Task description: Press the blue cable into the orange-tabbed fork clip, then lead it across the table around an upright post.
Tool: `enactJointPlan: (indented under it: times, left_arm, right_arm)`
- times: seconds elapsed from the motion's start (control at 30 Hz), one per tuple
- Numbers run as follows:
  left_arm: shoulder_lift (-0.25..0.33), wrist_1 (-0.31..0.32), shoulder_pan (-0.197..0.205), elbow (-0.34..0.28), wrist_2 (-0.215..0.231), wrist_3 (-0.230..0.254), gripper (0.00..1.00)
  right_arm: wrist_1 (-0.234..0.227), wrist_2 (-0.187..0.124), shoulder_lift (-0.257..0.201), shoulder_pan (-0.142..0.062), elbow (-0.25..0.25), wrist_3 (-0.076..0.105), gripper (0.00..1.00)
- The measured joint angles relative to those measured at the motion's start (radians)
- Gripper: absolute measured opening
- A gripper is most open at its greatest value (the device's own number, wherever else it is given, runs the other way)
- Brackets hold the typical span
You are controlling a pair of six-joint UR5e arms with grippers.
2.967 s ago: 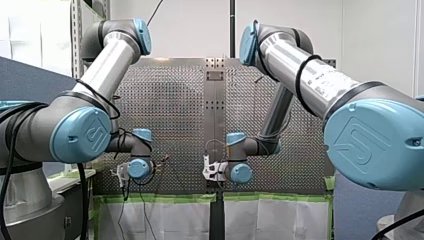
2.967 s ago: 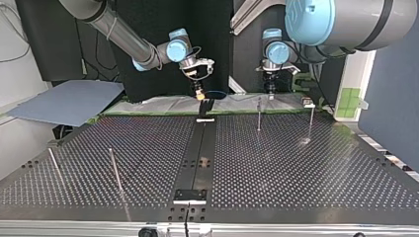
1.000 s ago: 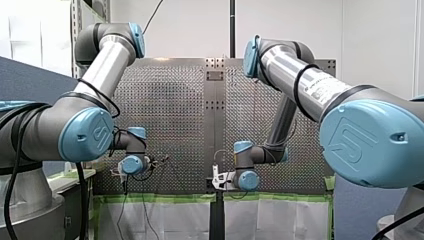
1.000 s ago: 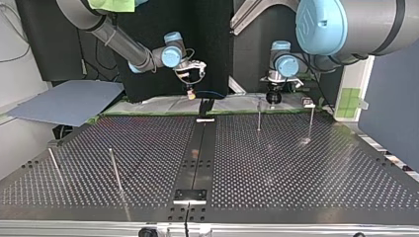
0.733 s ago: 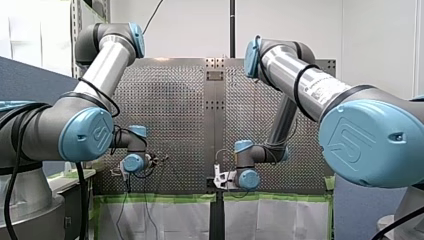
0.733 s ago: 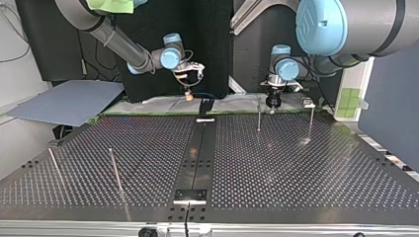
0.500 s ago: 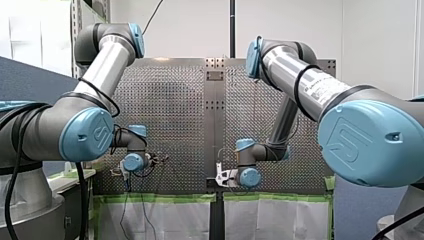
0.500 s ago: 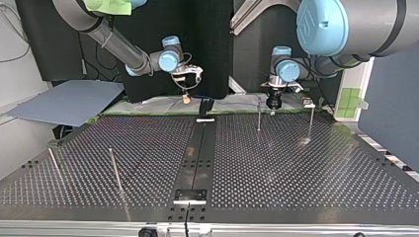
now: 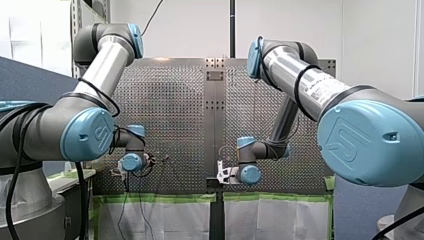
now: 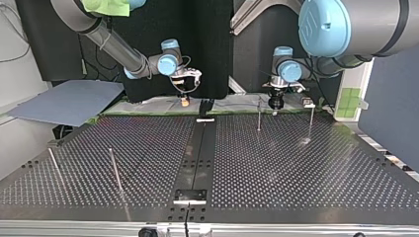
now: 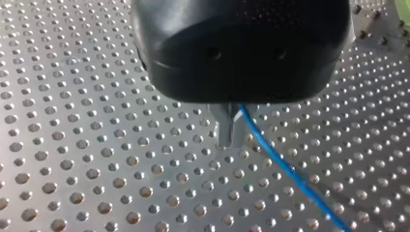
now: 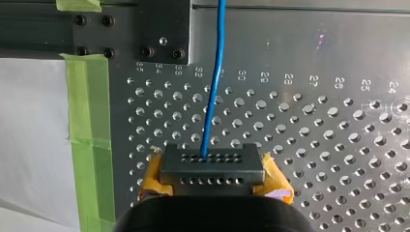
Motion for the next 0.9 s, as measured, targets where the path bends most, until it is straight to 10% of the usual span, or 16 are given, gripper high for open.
enactJointPlan:
  times: [0.17,0.9]
  left_arm:
    - [0.000,-0.016,0.004,0.000,0.026,-0.011,1.00]
    - [0.004,-0.110,0.003,-0.116,0.091,0.000,1.00]
  right_arm:
    - [0.006,0.000,0.000,0.000,-0.005,-0.001,0.00]
    - [0.039,0.001,-0.001,0.000,-0.037,-0.001,0.00]
